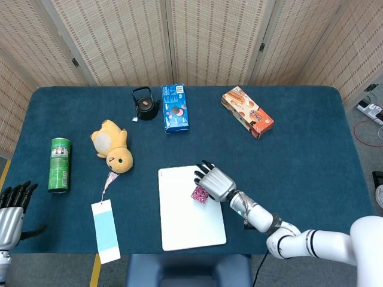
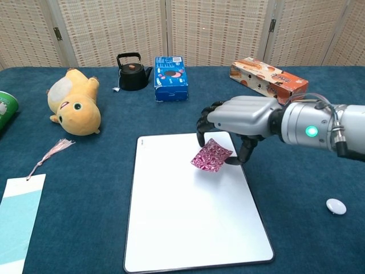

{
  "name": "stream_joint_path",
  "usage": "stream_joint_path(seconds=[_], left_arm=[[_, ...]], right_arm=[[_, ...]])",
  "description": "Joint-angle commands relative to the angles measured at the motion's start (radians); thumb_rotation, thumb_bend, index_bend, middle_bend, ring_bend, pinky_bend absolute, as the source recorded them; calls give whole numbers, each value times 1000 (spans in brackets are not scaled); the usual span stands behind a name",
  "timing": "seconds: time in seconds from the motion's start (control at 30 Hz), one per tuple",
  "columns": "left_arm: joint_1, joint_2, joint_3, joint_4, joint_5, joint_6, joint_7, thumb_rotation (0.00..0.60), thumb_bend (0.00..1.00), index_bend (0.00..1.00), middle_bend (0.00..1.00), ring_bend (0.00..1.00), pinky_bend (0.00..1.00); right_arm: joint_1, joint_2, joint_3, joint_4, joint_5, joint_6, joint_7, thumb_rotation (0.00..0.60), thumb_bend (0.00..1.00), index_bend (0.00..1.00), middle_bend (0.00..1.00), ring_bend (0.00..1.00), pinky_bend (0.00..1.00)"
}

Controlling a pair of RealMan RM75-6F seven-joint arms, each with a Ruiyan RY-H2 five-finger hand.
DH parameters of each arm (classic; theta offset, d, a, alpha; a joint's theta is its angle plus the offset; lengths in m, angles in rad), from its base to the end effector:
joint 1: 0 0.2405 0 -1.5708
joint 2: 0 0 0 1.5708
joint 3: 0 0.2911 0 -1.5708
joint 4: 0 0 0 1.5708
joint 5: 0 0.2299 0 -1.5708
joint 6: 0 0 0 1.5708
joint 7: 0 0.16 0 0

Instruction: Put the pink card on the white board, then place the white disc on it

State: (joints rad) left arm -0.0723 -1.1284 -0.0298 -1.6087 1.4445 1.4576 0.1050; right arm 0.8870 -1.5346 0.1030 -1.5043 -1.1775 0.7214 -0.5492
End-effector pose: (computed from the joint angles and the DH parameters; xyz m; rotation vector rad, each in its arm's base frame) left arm -0.3641 0.1918 0.1494 -1.3903 -0.8945 -0.7658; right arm -0.1287 -0.3681 -0.0811 2.3146 -0.6010 0.6997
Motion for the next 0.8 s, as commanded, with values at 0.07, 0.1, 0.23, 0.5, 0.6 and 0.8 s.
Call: stream_joint_path(seconds=[0.07,0.1,0.23,0.5,0.6,0.8], left_arm=[[1,-2,1,8,0,-1,-8,600,135,120,80,92,0],[2,-2,1,10,1,0,-11,600,134,120,80,92,0],[0,-5,-1,16,0,-2,-17,600,135,120,80,92,0],[-7,-7,-2,17,10,-5,-17,600,135,120,80,94,0],[-10,-7,-2,14,10,-9,-15,600,135,120,80,94,0],[-24,-11,-4,1,23,-18,3,600,135,120,80,94,0]], right_arm=[[10,-21,-5,0,2,13,3,600,365,282,190,63,21],[9,-19,-7,-2,-1,16,5,600,365,238,187,64,21],[-4,8,-20,-30,-23,43,20,600,364,55,172,58,21],[-93,143,-91,-138,-140,155,97,600,365,121,183,53,21],[-146,196,-131,-163,-197,221,128,600,364,214,193,52,21],[-248,268,-213,-157,-300,329,206,600,364,307,221,56,21]])
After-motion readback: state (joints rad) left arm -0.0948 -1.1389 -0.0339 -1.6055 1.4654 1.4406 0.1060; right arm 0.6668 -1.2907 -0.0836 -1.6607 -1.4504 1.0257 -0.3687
